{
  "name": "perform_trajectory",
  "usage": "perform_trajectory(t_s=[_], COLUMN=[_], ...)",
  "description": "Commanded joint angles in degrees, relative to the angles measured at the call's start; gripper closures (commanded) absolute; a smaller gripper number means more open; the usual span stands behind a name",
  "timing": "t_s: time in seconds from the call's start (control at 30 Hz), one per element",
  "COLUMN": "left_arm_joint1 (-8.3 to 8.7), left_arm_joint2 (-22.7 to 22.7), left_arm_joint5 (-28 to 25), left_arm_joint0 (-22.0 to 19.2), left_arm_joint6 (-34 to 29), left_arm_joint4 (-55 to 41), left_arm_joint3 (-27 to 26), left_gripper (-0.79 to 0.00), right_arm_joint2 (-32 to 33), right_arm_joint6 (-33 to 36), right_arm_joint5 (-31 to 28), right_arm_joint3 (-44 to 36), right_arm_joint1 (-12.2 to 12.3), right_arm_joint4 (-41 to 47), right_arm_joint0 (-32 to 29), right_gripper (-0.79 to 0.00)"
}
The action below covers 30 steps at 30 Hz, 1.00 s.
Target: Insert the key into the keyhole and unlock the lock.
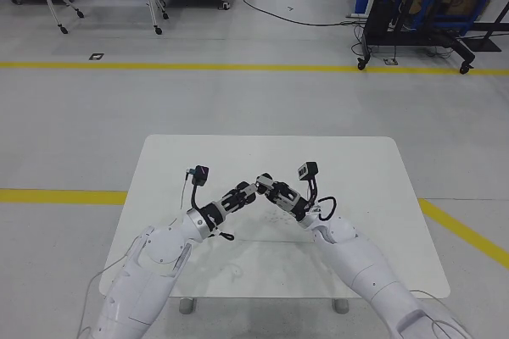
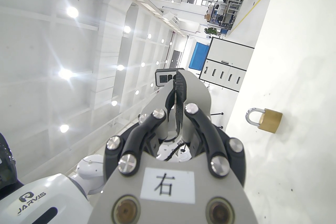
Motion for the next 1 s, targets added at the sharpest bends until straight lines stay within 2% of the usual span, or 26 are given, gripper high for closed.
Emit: perform_trajectory(t_s=[0.0, 0.97], left_arm_joint1=[0.02, 0.25], left_arm_joint2=[0.01, 0.94], left_arm_joint5=[0.16, 1.34], left_arm_joint0=[0.0, -0.49], left_arm_joint6=[0.15, -0.02], left_arm_joint4=[0.19, 1.12], left_arm_joint3=[0.0, 0.17], left_gripper=[-0.142, -0.015], right_arm_joint2=[0.15, 0.5], right_arm_joint6=[0.09, 0.46], right_arm_joint5=[0.03, 0.23], right_arm_joint3=[-0.02, 0.01], right_arm_joint1=[-0.04, -0.15], right_arm_joint4=[-0.06, 0.01], right_arm_joint0=[-0.06, -0.36], right_gripper=[0.0, 0.0])
